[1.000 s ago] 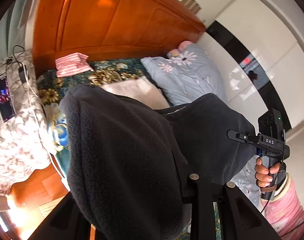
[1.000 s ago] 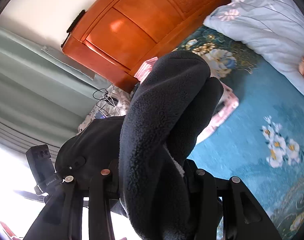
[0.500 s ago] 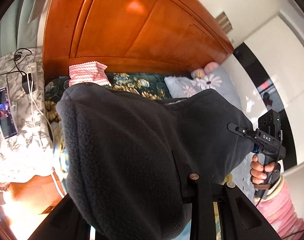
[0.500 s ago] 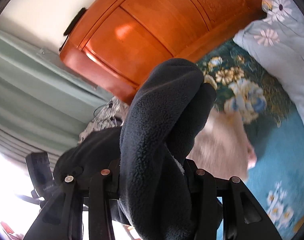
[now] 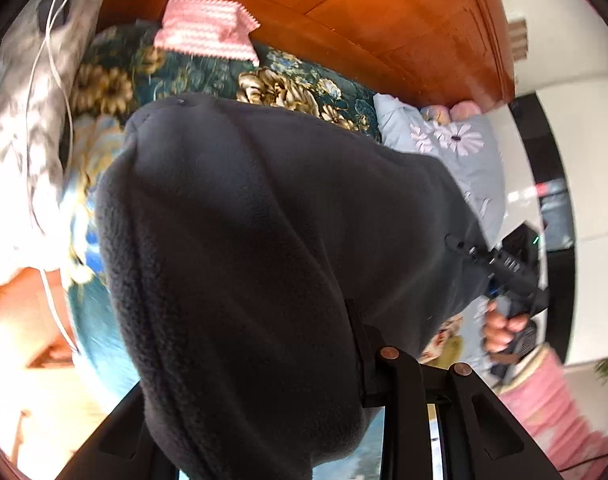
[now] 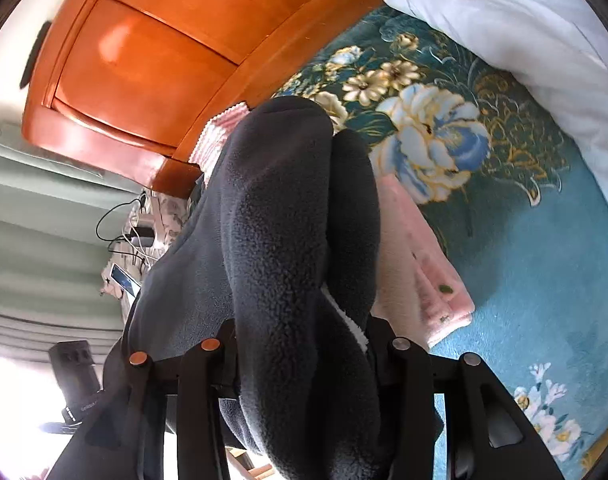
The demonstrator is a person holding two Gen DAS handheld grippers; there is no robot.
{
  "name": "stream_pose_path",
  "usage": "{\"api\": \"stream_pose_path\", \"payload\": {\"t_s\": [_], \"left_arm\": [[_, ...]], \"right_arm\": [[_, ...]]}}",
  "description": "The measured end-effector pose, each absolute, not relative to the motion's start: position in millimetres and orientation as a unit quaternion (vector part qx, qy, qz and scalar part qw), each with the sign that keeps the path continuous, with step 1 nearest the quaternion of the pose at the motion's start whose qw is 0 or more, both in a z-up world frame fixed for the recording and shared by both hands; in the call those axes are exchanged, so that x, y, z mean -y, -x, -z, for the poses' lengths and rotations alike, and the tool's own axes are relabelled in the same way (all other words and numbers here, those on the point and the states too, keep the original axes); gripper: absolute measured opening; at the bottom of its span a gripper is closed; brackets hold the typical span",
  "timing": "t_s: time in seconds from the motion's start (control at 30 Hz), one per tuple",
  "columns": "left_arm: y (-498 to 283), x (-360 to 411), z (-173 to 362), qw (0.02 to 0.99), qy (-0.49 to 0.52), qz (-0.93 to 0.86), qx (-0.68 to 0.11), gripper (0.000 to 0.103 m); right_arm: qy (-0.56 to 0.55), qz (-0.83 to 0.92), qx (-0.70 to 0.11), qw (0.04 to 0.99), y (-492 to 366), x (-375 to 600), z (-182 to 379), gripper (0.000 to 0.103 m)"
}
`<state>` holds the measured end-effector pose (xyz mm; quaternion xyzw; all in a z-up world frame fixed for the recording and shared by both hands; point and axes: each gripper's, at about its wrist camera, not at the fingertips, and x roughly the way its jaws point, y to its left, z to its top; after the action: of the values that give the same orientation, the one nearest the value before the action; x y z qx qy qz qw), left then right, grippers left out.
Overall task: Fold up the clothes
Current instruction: 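Carry the held jacket bundle toward the clothes stack with both grippers, then lower the jacket bundle onto the folded clothes stack with both grippers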
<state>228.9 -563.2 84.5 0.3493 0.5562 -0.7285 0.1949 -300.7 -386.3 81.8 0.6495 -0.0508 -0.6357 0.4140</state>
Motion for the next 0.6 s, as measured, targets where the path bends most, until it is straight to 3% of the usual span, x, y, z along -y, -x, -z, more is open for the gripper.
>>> {"api": "stream_pose_path", "payload": {"t_s": [0.23,0.4,0.53,0.6], "left_arm": [[-225.5,555.7,-78.7,0.185,-0.351,0.738,-0.546,0.033],[-232.7,551.1,-48.9,0.188,-0.353,0.706,-0.584,0.040],[-236.4,547.1,-52.2,0.186,-0.341,0.706,-0.592,0.044],[-236.6,546.4,-54.5,0.190,-0.336,0.704,-0.596,0.051]], "right_arm": [[-0.638,0.642,0.064,0.421,301.6,373.2,-67.1,0.045],[-0.657,0.632,0.073,0.405,302.4,370.8,-38.1,0.051],[-0.667,0.620,0.061,0.408,304.5,370.6,-35.0,0.054],[-0.670,0.618,0.059,0.408,305.9,370.4,-35.3,0.057]]}}
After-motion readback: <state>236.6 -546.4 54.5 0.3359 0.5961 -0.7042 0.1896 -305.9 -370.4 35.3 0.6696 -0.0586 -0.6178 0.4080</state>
